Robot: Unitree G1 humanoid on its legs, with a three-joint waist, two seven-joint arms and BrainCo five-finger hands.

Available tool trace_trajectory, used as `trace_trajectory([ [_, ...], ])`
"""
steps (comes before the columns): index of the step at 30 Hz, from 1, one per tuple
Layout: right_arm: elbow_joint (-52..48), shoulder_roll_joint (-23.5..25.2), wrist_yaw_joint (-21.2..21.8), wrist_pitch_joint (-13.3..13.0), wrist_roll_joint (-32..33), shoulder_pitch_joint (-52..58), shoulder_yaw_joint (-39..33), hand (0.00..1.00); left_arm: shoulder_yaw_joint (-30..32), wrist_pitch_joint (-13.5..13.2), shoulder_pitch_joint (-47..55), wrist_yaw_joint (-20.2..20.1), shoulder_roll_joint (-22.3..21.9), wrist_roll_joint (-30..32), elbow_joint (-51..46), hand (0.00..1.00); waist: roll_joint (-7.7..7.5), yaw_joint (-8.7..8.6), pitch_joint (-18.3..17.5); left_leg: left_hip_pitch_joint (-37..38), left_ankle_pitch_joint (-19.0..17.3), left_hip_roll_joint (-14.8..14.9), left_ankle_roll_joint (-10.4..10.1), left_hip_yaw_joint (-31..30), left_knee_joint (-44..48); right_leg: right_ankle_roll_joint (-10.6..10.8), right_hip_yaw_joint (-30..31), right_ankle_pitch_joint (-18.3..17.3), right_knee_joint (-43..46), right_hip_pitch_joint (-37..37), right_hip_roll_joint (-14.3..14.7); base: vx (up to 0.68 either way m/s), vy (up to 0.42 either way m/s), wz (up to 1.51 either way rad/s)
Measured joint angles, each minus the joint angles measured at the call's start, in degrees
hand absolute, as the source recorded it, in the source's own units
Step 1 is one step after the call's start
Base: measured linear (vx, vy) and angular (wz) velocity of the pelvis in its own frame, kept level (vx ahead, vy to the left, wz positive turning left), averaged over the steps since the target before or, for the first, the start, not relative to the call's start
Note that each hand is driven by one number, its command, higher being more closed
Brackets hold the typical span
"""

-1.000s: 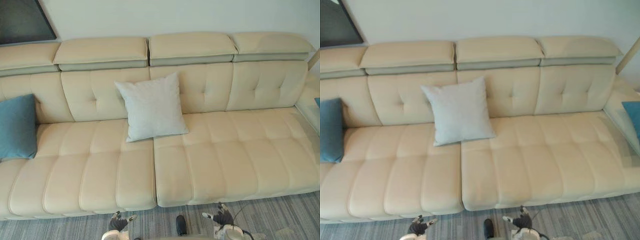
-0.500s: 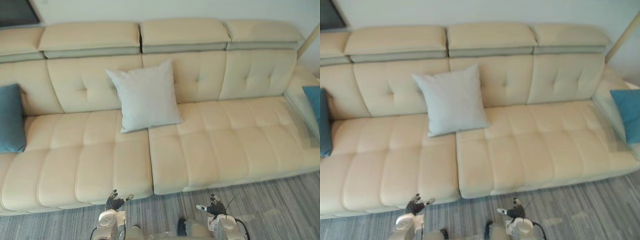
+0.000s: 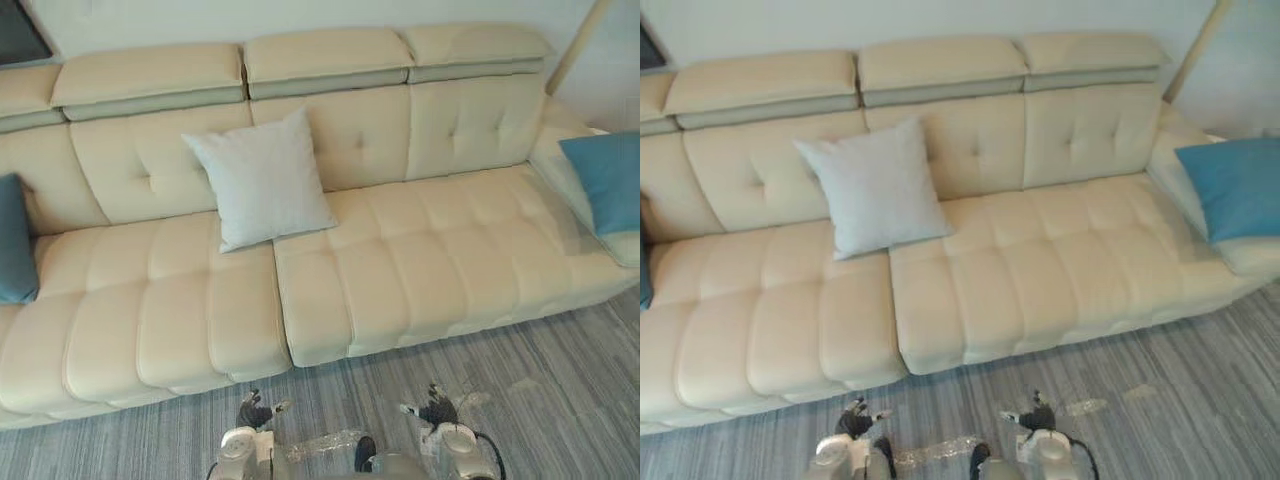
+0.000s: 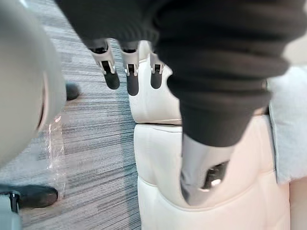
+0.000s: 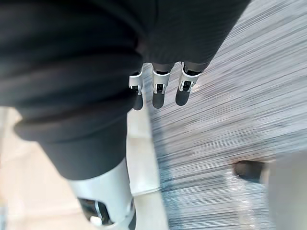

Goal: Pick up cushions and gather them together orderly.

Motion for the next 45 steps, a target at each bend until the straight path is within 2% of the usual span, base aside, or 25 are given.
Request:
trace_trajectory([
  [2, 0.8, 0.4, 0.3, 0.3, 0.0, 1.0, 0.1, 0.0, -0.1, 0.2, 0.5, 0.0, 0.6, -0.1, 0.6, 0.0, -0.56, -0.28, -0.8, 0.4, -0.7, -1.6, 0.4, -0.3, -1.3, 1.0, 2.7, 2.0, -2.2, -0.1, 0.1, -0.02, 0.166, -0.69],
  [3, 2.1, 0.9, 0.8, 0.4, 0.0, 1.7, 0.0, 0.0, -0.4, 0.8, 1.2, 0.0, 1.9, -0.1, 1.2, 0.0, -1.3, -0.26, -1.4, 1.9, -0.8, -3.6, 0.7, -0.2, -3.4, 1.6, 5.4, 5.4, -6.7, 1.1, -0.4, 0.05, 0.135, -0.72],
  [6, 2.6, 0.8, 1.2, 0.7, 0.1, 2.5, -1.5, 0.0, -1.1, 1.0, 1.4, 0.0, 3.5, -0.1, 3.4, 0.0, -1.25, -1.45, -1.8, 1.8, -0.6, -4.7, 2.0, 1.2, -3.3, 2.4, 7.9, 9.1, -10.9, 1.8, -0.9, 0.06, 0.169, -0.55],
  [8, 2.9, 0.8, 1.2, 0.8, 0.1, 2.6, -2.2, 0.0, -1.1, 1.0, 1.4, -0.1, 4.0, 0.0, 3.8, 0.0, -1.27, -1.8, -1.8, 2.0, -0.2, -5.0, 2.7, 2.2, -3.1, 2.5, 9.1, 9.7, -11.4, 1.7, -0.8, 0.1, 0.092, -0.4],
  [12, 5.0, 0.5, 1.2, 0.8, 0.1, 0.9, -3.0, 0.0, -0.8, 1.1, 1.5, -0.2, 4.0, -0.1, 4.5, 0.0, -0.9, -2.0, -1.2, 3.1, -1.5, -4.7, 4.1, 3.9, -1.0, 1.9, 12.6, 10.2, -7.9, -1.1, 1.0, 0.07, 0.038, -0.89],
  [14, 5.0, -0.1, 1.3, 0.8, 0.0, -0.7, -1.8, 0.0, -0.7, 1.0, 1.2, -0.3, 3.9, -0.1, 4.8, 0.0, -0.27, -1.99, -0.7, 4.1, -2.5, -3.4, 4.6, 7.8, -1.6, 0.1, 9.0, 13.1, -7.5, -3.4, 2.3, -0.02, 0.011, -1.36],
  [16, 5.0, -0.8, 1.3, 1.0, 0.0, -2.3, -1.5, 0.0, -0.5, 1.1, 0.9, -0.4, 3.9, -0.1, 4.8, 0.0, 0.18, -2.72, 0.0, 5.1, -2.5, -2.9, 4.6, 14.0, -3.6, -4.0, -1.9, 11.1, -8.1, -5.0, 0.0, -0.06, -0.031, -1.22],
  [17, 5.0, -1.6, 1.3, 1.1, -0.1, -2.2, -1.5, 0.0, -0.9, 1.1, 0.8, -0.7, 3.8, -0.1, 4.7, 0.0, 1.15, -2.96, 0.5, 6.2, -2.4, -2.2, 4.5, 16.5, -4.2, -4.5, -7.0, 10.0, -7.3, -5.6, -1.2, -0.02, -0.01, -1.07],
  [19, 5.0, -1.8, 1.3, 1.3, -0.1, -2.3, -1.5, 0.0, -1.2, 1.1, 1.0, -0.9, 4.0, -0.1, 4.8, 0.0, 1.25, -3.11, 0.6, 7.1, -2.4, -1.6, 4.4, 18.5, -4.3, -4.1, -10.8, 9.5, -6.9, -5.5, -2.2, 0.04, -0.025, -0.74],
  [21, 5.0, -1.7, 1.3, 1.5, -0.1, -1.8, -1.6, 0.0, -2.3, 1.1, 1.2, -0.9, 5.9, -0.6, 4.9, 0.0, 1.3, -3.41, 0.8, 8.8, -2.3, -0.4, 2.2, 21.5, -4.9, -3.7, -17.1, 9.8, -5.2, -5.6, -2.9, 0.1, -0.154, -0.82],
  [24, 5.0, -2.1, 1.4, 1.5, -0.1, -1.2, -2.1, 0.0, -2.0, 1.1, 1.2, -1.0, 6.1, -0.6, 4.8, 0.0, 1.59, -3.79, 0.9, 9.8, -1.6, 2.0, 0.4, 20.9, -2.1, -4.5, -14.5, 6.9, -3.6, -5.6, 0.2, 0.1, -0.236, -0.59],
  [26, 5.0, -2.3, 1.6, 1.5, -0.1, -0.7, -2.1, 0.0, 0.0, 1.0, 1.6, -1.2, 5.4, -0.5, 4.2, 0.0, 1.21, -3.75, 0.7, 4.3, -0.7, 6.8, 1.2, 17.3, 13.3, -5.6, -13.3, 5.3, -3.0, -4.9, 2.2, 0.16, -0.346, -0.55],
  [27, 5.0, -2.4, 1.6, 1.5, 0.1, -0.3, -2.4, 0.0, 1.5, 1.2, 1.8, -1.2, 4.6, -0.5, 4.3, 0.0, 1.53, -3.74, 0.9, 0.2, 2.3, 9.5, 5.6, 13.8, 23.1, -6.5, -12.5, 4.6, -3.0, -3.9, 3.7, 0.23, -0.309, -0.78],
  [28, 4.8, -2.4, 1.4, 1.6, 0.7, 0.1, -3.0, 0.0, 3.0, 1.1, 2.1, -1.3, 3.8, -0.8, 2.9, 0.0, 1.63, -3.08, 1.3, -4.3, 4.2, 11.0, 8.0, 9.4, 32.8, -8.0, -10.0, 3.6, -2.5, -2.3, 5.6, 0.21, -0.213, -0.75],
  [29, 4.8, -2.3, 1.3, 1.7, 0.7, 0.1, -3.4, 0.0, 2.9, 1.1, 2.0, -1.3, 3.7, -0.6, 2.5, 0.0, 1.44, -2.71, 1.4, -5.3, 3.5, 10.6, 7.2, 8.1, 34.7, -8.3, -8.8, 3.1, -2.1, -2.1, 6.0, 0.23, -0.143, -0.94],
  [32, 4.9, -1.6, 1.2, 2.1, 1.7, 0.1, -6.7, 0.0, 2.2, 1.0, 1.6, -1.3, 3.1, -0.6, 0.8, 0.0, 0.63, -2.48, 2.4, -9.7, -0.8, 5.0, 5.1, 5.1, 34.8, -8.9, -3.1, 1.5, -2.5, 1.7, 6.8, 0.23, -0.097, -0.91],
  [34, 4.8, -1.4, 1.0, 2.2, 3.1, 0.3, -7.9, 0.0, 2.1, 0.9, 1.6, -1.3, 2.0, -0.6, 0.4, 0.0, 1.41, -1.74, 2.3, -11.6, -1.3, 0.8, 4.5, 3.5, 24.5, -8.5, 0.4, 1.1, -4.2, 4.1, 7.5, 0.25, -0.028, -0.84],
  [35, 4.7, -1.5, 1.0, 2.2, 3.4, 0.2, -8.0, 0.0, 2.1, 0.9, 1.5, -1.3, 1.8, -0.6, 0.4, 0.0, 1.56, -1.66, 2.4, -11.7, -1.2, 0.1, 4.4, 2.9, 21.8, -8.4, 0.9, 1.1, -4.6, 4.6, 7.7, 0.22, 0.012, -0.67],
  [36, 4.6, -1.4, 0.9, 2.1, 3.5, 0.2, -8.4, 0.0, 1.6, 0.9, 1.4, -1.2, 1.6, -0.6, 0.4, 0.0, 1.92, -1.27, 2.4, -11.9, -0.6, -2.4, 3.9, 0.4, 13.9, -8.2, 2.5, 1.0, -5.7, 5.5, 7.9, 0.3, 0.049, -0.67],
  [38, 4.3, -0.7, 0.5, 2.1, 3.9, 0.3, -10.0, 0.0, 1.1, 0.9, 1.2, -1.3, 1.2, -0.5, 0.3, 0.0, 2.14, 0.02, 2.2, -12.0, 4.2, -6.3, 2.6, -5.2, -2.0, -7.1, 5.8, -0.2, -7.4, 7.5, 8.1, 0.41, 0.08, -0.85],
  [40, 4.1, -0.2, 0.4, 2.0, 3.9, 0.4, -11.0, 0.0, 0.9, 0.9, 1.5, -1.3, 0.9, -0.5, 0.5, 0.0, 2.95, 0.24, 1.3, -11.8, 8.9, -6.9, 5.1, -7.4, -5.3, -5.5, 8.5, -3.6, -5.2, 8.1, 8.5, 0.42, 0.118, -0.73],
  [41, 3.9, 0.0, 0.4, 2.0, 3.9, 0.5, -11.1, 0.0, 0.9, 0.9, 1.5, -1.3, 0.9, -0.4, 0.5, 0.0, 3.3, 0.32, 1.0, -11.5, 9.8, -6.9, 5.2, -7.0, -5.1, -5.2, 8.9, -4.4, -4.2, 8.1, 8.4, 0.59, 0.167, -0.74],
  [42, 2.2, 1.1, 0.3, 2.0, 3.9, 1.8, -11.3, 0.0, 0.8, 1.1, 1.7, -1.3, 1.2, -0.2, 0.4, 0.0, 2.02, 0.44, 0.6, -10.0, 10.8, -7.5, 6.4, -3.8, -4.0, -2.5, 10.3, -8.6, 0.7, 7.6, 6.7, 0.43, 0.106, -0.58],
  [43, 1.7, 1.5, 0.3, 1.9, 3.9, 2.2, -11.2, 0.0, 0.7, 1.1, 1.9, -1.3, 1.4, -0.2, 0.4, 0.0, 1.4, 0.39, 0.2, -9.5, 9.7, -7.6, 6.4, -2.3, -3.6, -0.6, 10.4, -9.9, 3.6, 7.1, 5.9, 0.63, 0.15, -0.94],
  [45, 0.1, 3.1, 0.3, 1.9, 3.9, 2.7, -11.2, 0.0, 0.6, 1.5, 1.6, -1.2, 1.8, 0.0, 0.2, 0.0, -0.01, 0.8, 0.4, -5.8, 5.5, -8.3, 7.5, 1.9, -2.1, 4.5, 8.8, -10.9, 18.3, 2.3, 3.6, 0.44, 0.097, -0.95],
])
